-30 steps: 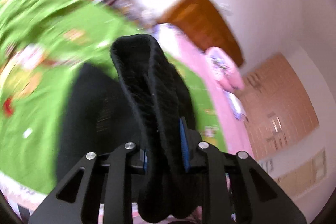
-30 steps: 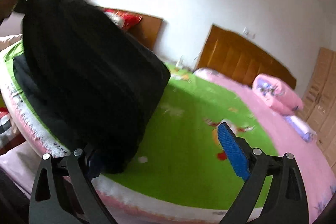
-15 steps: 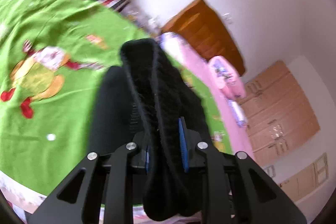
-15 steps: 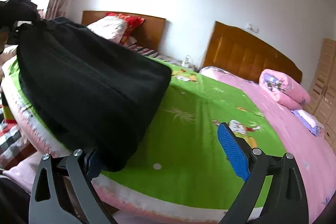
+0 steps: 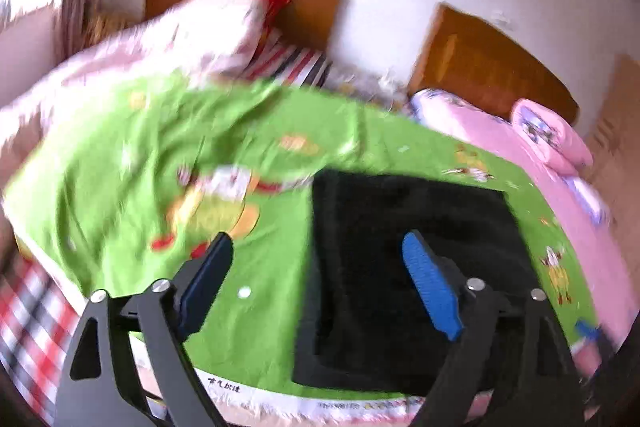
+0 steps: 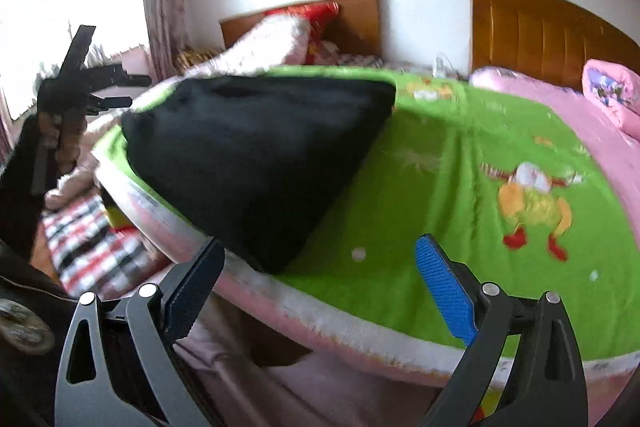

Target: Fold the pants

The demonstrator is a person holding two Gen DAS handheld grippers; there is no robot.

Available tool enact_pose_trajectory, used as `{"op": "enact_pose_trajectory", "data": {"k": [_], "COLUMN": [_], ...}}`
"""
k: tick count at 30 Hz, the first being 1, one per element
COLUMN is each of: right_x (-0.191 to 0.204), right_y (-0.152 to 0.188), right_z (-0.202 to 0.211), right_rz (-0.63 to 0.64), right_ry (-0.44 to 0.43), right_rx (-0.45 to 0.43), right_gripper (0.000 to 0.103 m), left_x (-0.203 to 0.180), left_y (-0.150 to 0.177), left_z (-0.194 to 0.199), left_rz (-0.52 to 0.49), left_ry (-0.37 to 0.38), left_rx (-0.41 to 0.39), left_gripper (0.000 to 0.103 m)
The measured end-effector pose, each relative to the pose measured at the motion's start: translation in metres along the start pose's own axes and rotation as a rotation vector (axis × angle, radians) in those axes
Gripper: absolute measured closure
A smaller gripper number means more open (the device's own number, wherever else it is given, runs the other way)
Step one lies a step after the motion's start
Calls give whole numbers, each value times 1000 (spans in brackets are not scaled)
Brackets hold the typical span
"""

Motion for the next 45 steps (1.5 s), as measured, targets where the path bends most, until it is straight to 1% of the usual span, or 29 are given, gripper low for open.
{"op": "enact_pose_trajectory", "data": {"k": [2,3,5,7,10,11,12,14,15,18,20,21,23,24,25,27,29,30,31,32,34,35,36,37,38,39,40,42,45], "right_x": [6,10,24,40,65,72,73,70,67,66,70,70,67,64,58,45,37,34,30,28,24,24,21,18,12,9,4,-3,-2], "right_y": [-20,-30,-47,-54,-46,-34,-24,-3,0,0,-1,-6,-20,-29,-42,-73,-101,-110,-122,-127,-134,-130,-128,-127,-124,-123,-125,-132,-149], "right_z": [3,2,-10,-21,-41,-50,-59,-73,-72,-70,-68,-66,-57,-50,-47,-50,-70,-82,-104,-116,-150,-173,-192,-205,-223,-233,-241,-243,-229], "right_rz": [18,21,20,44,137,175,195,184,160,169,198,214,210,207,211,238,252,240,210,194,184,182,178,175,166,152,121,78,76], "right_ry": [4,-5,-16,-30,-27,-19,-6,-6,-18,-9,-11,-20,-60,-66,-65,-35,-59,-83,-139,-168,-204,-233,-235,-219,-213,-235,-270,-286,-230], "right_rx": [-46,-62,-72,-68,-24,14,47,93,77,98,142,159,145,123,102,56,55,63,95,117,176,243,283,299,327,340,338,318,250], "right_gripper": [11,11,11,11,11,11,11,10,10,10,8,8,9,8,8,8,8,8,8,8,8,8,8,8,8,7,7,7,7], "left_x": [-34,-59,-86,-99,-94,-88,-80,-72,-69,-60,-59,-60,-62,-64,-69,-80,-96,-102,-106,-105,-96,-90,-83,-74,-70,-67,-66,-64,-65], "left_y": [1,5,17,37,59,67,71,74,73,72,72,71,63,56,43,20,-4,-11,-17,-21,-18,-14,-8,1,5,7,7,8,12], "left_z": [14,9,-1,-22,-41,-46,-52,-55,-55,-58,-57,-56,-51,-47,-39,-31,-36,-45,-55,-72,-103,-114,-124,-134,-136,-135,-133,-133,-134], "left_rz": [-84,-151,-240,-285,-283,-292,-301,-287,-278,-261,-256,-256,-248,-238,-228,-233,-275,-298,-309,-304,-300,-294,-281,-258,-243,-234,-232,-227,-238], "left_ry": [59,85,81,42,19,-19,-31,-2,0,8,10,9,-1,14,58,108,115,120,126,116,72,56,41,42,57,71,79,84,77], "left_rx": [-20,-3,40,106,165,168,159,153,153,148,147,153,171,173,154,124,113,127,148,186,257,280,305,338,345,336,324,319,321], "left_gripper": [5,4,4,4,4,4,2,1,1,1,1,1,2,3,3,2,2,2,2,2,2,2,2,2,2,2,2,2,2]}}
Point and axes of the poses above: each gripper's, at about its wrist camera, not at the fingertips, and z roughly against the way its jaws point, x to its left, y to its underside, the point moved 6 cm from there along -z, roughly the way its jaws point, and after that the axes turned 7 degrees about y, right-handed, at the moved point
